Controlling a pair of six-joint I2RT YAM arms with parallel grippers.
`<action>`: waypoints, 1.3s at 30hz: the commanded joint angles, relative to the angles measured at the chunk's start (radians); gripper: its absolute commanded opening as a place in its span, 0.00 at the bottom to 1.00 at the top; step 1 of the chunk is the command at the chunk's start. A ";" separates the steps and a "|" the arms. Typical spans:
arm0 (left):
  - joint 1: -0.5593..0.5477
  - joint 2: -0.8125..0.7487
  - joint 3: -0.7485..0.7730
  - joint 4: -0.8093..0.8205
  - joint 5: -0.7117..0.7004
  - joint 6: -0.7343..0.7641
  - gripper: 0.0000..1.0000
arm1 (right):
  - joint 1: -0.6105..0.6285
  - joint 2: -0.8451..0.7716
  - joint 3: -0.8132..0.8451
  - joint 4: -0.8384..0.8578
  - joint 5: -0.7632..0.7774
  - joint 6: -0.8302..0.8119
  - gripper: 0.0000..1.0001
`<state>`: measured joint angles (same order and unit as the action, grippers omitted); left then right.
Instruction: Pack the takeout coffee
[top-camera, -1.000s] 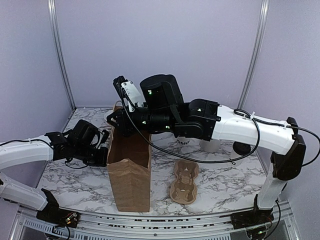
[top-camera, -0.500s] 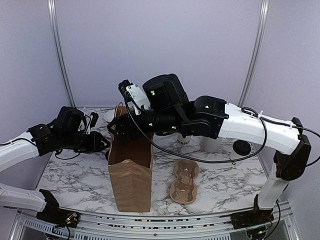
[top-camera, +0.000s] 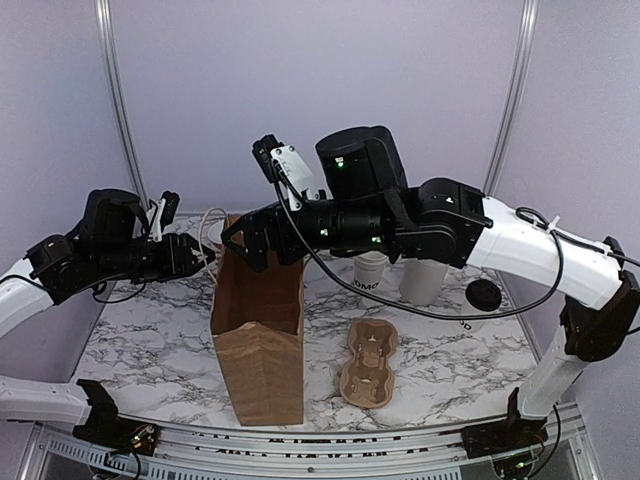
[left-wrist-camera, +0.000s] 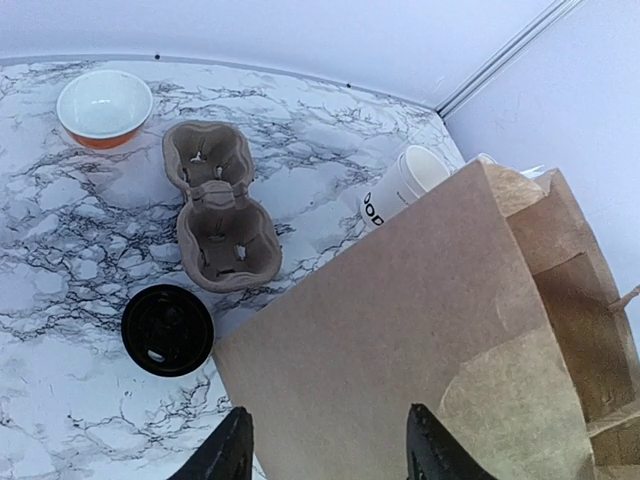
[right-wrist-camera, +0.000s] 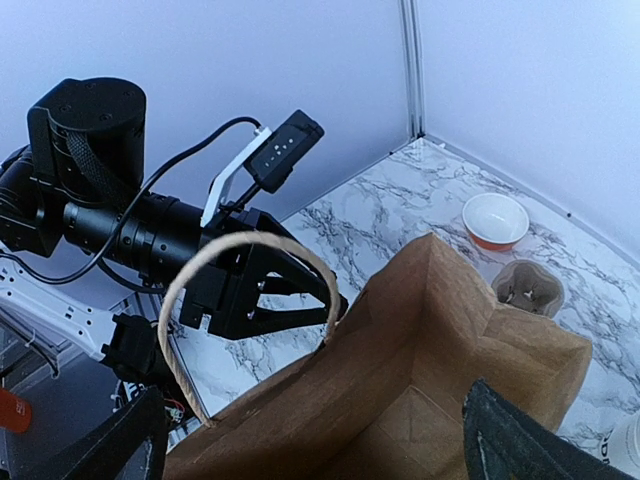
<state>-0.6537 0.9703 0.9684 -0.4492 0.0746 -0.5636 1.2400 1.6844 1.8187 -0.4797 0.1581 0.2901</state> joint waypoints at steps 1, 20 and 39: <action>0.003 -0.025 0.046 -0.021 0.014 0.003 0.54 | -0.040 -0.051 0.009 0.062 -0.066 -0.046 1.00; 0.003 -0.090 0.224 -0.102 -0.031 -0.107 0.70 | -0.346 -0.204 -0.046 0.186 -0.394 -0.056 0.99; -0.016 -0.120 0.249 -0.181 0.268 -0.008 0.57 | -0.171 -0.459 -0.676 -0.255 0.024 0.059 0.87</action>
<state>-0.6559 0.8379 1.2472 -0.5766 0.2878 -0.6178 1.0355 1.2079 1.1687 -0.6170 0.0967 0.3378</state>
